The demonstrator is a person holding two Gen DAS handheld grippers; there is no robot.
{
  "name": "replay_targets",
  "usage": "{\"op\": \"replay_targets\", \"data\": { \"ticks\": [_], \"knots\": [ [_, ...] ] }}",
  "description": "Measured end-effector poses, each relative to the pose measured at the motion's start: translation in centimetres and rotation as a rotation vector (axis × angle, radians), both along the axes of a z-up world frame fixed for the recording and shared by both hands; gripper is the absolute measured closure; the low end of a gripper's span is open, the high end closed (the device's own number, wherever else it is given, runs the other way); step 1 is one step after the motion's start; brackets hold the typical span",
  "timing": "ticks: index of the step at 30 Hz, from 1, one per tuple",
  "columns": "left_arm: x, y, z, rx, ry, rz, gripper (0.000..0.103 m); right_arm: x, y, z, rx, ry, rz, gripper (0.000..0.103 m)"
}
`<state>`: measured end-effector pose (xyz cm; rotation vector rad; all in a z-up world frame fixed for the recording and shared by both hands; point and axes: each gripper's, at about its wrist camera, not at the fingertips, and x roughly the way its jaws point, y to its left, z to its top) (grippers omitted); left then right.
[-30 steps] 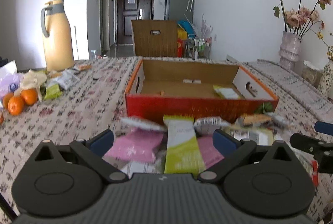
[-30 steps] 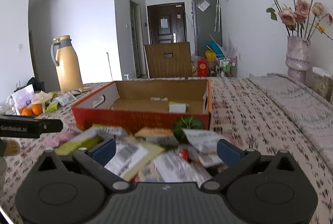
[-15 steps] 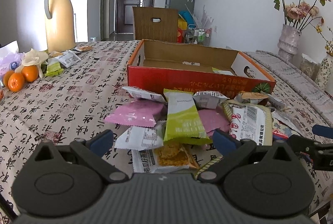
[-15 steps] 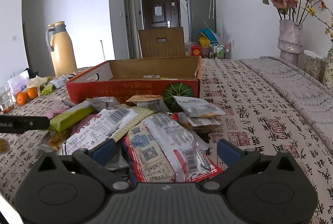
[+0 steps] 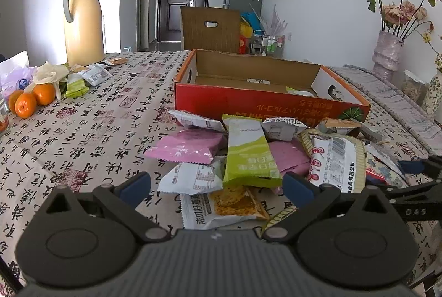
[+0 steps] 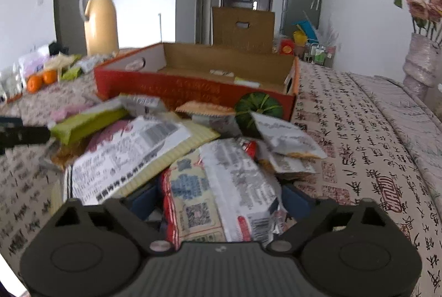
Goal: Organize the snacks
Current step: 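Grasp the red-and-white bag with the right tool while the left tool grasps a white packet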
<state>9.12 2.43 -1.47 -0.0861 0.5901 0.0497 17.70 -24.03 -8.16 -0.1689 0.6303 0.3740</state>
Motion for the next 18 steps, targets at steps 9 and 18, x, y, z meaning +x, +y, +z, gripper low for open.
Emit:
{"op": "replay_targets", "data": {
  "ticks": [9,18],
  "knots": [
    [0.0,-0.1,0.0,-0.001,0.005,-0.005,0.0,-1.8,-0.5,0.5,0.051,-0.049,-0.025,0.05],
    [0.2,-1.3,0.7,0.008,-0.008,-0.036,0.0,-4.1,-2.2,1.6,0.099,-0.145,-0.119,0.051]
  ]
}}
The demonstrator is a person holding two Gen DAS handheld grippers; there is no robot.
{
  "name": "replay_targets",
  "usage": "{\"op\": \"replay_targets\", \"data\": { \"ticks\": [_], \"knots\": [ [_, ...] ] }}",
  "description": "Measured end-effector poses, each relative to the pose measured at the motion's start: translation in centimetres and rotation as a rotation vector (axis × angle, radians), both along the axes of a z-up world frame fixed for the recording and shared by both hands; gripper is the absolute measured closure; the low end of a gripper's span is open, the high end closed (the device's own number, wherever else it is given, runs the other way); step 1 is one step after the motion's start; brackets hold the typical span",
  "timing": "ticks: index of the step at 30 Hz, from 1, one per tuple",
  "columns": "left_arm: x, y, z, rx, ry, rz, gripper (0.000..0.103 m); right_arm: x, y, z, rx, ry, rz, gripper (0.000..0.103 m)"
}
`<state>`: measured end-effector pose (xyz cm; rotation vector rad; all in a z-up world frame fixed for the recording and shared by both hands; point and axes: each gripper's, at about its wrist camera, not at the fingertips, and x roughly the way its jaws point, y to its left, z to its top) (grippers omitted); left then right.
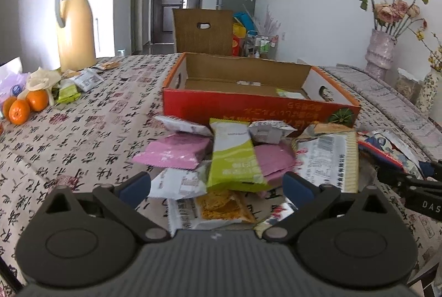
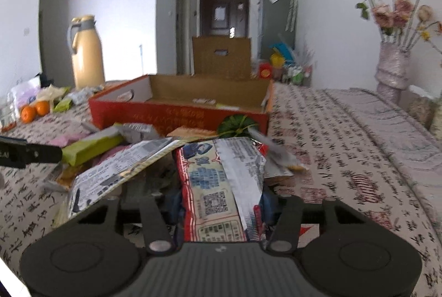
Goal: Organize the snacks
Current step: 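Grasp the red-and-white bag with the right tool while the left tool grasps a white packet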
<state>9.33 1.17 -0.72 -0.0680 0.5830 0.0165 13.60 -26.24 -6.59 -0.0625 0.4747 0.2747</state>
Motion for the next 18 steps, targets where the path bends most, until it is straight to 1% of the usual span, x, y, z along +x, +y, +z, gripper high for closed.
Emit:
{"op": "replay_targets", "data": {
  "ticks": [6,11,18],
  "knots": [
    [0.7,-2.0,0.7,0.012,-0.009,-0.048,0.0,-0.9,-1.4,0.4,0.047,-0.033,-0.035,0.051],
    [1.6,-3.9,0.7,0.026,0.008,-0.087,0.0,-1.2,-2.8,0.4,0.086,-0.051,-0.069,0.051],
    [2.3,-7.0,0.2,0.066,0.034,-0.17,0.0,-1.7,-4.0,0.1,0.12,-0.054,-0.077,0.051]
  ]
}}
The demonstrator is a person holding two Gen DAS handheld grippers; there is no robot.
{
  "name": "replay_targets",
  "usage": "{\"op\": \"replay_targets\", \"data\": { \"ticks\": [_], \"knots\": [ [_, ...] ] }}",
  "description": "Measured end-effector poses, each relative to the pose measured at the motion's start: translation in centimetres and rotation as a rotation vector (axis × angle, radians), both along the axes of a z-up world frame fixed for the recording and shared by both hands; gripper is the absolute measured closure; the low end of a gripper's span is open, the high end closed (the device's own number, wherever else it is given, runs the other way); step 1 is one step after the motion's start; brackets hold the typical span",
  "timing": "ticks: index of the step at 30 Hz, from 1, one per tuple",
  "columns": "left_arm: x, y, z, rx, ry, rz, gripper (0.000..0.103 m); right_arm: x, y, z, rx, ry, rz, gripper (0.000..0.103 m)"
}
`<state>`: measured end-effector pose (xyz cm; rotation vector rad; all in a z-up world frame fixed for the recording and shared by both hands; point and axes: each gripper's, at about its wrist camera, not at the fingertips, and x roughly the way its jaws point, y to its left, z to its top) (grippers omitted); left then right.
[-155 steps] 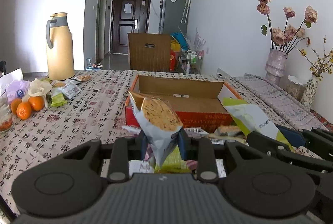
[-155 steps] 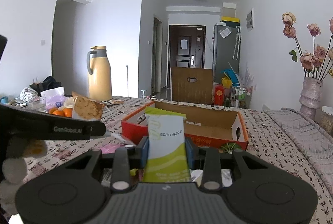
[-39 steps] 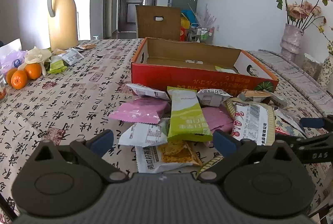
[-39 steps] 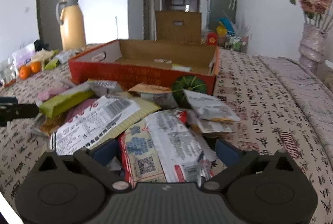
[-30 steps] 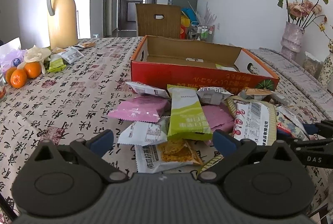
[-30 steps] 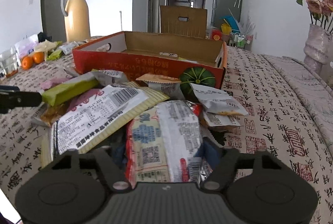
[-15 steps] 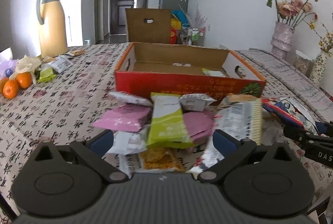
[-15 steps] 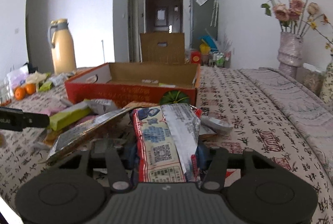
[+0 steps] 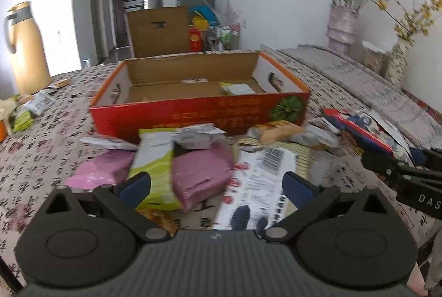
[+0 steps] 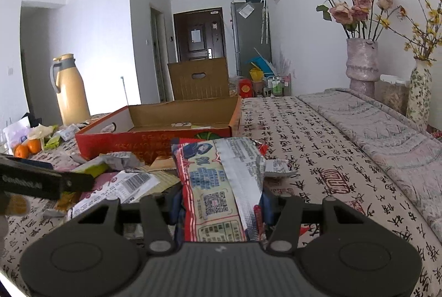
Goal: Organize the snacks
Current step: 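Grasp the red-and-white bag with the right tool while the left tool grasps a white packet, then carry both packets over the box and open both tools to drop them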
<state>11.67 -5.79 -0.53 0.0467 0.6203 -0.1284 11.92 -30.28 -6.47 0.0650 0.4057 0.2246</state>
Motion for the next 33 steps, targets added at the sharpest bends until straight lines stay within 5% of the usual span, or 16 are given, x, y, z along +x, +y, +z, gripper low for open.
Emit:
{"op": "replay_targets", "data": {
  "ticks": [15,20,25,27,33],
  "knots": [
    [2.1,-2.9,-2.9,-0.003,0.124,-0.068,0.002,-0.2,-0.7,-1.4,0.046,0.031,0.023,0.051],
    [2.4,-2.5,-3.2,-0.06,0.157,-0.081,0.03,-0.2,-0.5,-1.5,0.051,0.038,0.027,0.051],
    [2.0,-2.4,-3.0,-0.085,0.153,-0.085,0.044,-0.5,-0.3,-1.6,0.052,0.044,0.035,0.051],
    [1.9,-2.4,-2.9,-0.082,0.149,-0.075,0.062,-0.6,-0.2,-1.6,0.051,0.049,0.038,0.051],
    [1.6,-1.8,-2.8,-0.089,0.151,-0.055,0.067,-1.0,0.0,-1.5,0.052,0.042,0.042,0.051]
  ]
}}
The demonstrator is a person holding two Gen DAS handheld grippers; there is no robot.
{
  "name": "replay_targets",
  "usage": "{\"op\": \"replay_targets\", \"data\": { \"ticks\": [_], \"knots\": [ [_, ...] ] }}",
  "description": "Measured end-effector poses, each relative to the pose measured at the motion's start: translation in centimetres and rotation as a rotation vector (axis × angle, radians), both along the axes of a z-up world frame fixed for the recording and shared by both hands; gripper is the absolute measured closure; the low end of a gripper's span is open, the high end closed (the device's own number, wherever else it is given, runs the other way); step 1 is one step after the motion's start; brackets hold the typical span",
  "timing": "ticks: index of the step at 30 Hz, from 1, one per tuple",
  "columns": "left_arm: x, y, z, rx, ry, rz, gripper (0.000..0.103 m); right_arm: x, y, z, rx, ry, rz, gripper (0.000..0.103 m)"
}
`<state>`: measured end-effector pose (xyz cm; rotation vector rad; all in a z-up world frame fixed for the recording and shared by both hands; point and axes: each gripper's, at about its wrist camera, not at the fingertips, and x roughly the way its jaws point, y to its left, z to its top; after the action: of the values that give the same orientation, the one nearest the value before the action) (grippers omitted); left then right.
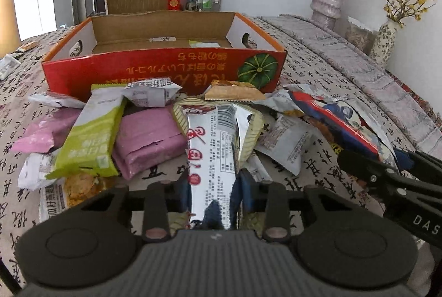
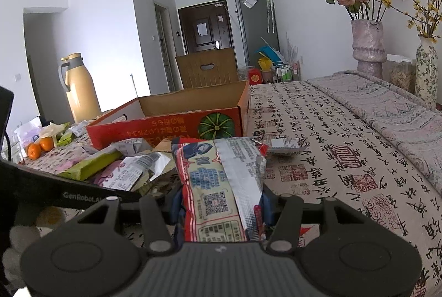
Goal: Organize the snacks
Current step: 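Carry both packets over the box and open both tools to drop them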
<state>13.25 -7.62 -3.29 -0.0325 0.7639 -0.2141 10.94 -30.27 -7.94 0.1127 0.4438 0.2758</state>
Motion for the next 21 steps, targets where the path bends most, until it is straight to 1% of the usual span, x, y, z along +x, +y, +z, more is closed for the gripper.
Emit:
{"op": "replay_targets", "data": {
  "ticks": [6,12,16,21],
  "knots": [
    [-1.1,0.4,1.2,-0.001,-0.037,0.007,0.067,-0.6,0.4,0.4,-0.005,-0.014,0.005,0.051],
    [-1.7,1.1,3.0,-0.013,-0.094,0.016,0.067,-0.5,1.1,1.2,-0.007,-0.032,0.014,0.051],
    [-1.4,1.7,4.6,-0.015,-0.145,0.035,0.067,0.2,1.9,1.8,-0.009,-0.048,0.022,0.051],
    [-0.1,2.7,6.5,-0.007,-0.199,0.08,0.067,2.0,3.2,3.2,-0.029,-0.085,0.031,0.051]
  ]
}}
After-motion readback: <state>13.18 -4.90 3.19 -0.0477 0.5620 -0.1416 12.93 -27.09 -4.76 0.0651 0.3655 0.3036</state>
